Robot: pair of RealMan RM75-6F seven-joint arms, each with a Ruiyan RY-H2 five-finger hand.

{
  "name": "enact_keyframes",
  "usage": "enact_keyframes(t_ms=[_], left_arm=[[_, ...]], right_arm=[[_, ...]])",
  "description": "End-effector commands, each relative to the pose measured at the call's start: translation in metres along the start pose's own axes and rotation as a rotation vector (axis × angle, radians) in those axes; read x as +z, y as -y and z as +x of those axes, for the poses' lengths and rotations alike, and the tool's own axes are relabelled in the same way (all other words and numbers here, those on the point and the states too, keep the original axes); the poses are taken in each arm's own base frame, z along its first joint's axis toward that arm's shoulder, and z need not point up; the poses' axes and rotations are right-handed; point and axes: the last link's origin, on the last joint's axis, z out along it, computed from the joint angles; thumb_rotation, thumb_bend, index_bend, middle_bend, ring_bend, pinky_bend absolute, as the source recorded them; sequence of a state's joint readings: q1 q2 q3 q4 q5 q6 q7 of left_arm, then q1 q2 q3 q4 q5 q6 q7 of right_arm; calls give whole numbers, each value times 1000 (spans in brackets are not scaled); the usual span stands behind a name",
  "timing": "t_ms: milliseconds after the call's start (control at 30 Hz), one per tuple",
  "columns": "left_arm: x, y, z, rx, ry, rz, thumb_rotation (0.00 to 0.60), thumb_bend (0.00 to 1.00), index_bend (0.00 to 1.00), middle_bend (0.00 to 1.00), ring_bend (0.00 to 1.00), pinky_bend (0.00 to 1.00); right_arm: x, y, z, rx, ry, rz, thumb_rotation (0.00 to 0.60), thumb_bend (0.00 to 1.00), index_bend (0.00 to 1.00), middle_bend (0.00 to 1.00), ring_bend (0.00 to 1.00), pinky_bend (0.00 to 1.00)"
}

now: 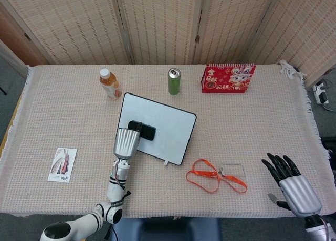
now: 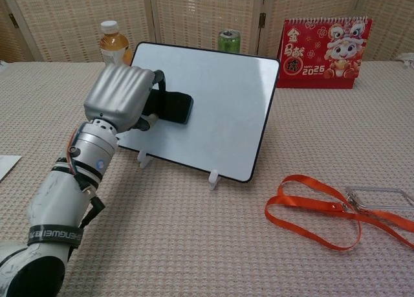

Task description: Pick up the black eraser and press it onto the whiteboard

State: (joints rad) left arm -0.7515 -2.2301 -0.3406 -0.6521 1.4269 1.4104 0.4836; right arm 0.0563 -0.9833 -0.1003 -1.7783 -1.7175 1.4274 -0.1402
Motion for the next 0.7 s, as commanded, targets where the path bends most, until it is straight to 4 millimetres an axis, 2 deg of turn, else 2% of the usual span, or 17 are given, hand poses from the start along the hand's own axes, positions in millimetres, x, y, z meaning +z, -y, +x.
enact_keyframes(t_ms=[33,500,700], left_arm=[[0,0,1,-4,-6,-1,600,474,406,1000,999,1000],[-2,-2,0,-13,4,-21,600,472,260,1000,999,1000],[-4,-2,0,-7,17,-34,600,471,244,1000,999,1000]], right_arm=[[0,0,0,-1,1,0,600,256,0,0,0,0],[0,0,-1,-3,1,-2,600,257,0,0,0,0],[0,1,-1,-4,0,-1,600,256,0,0,0,0]])
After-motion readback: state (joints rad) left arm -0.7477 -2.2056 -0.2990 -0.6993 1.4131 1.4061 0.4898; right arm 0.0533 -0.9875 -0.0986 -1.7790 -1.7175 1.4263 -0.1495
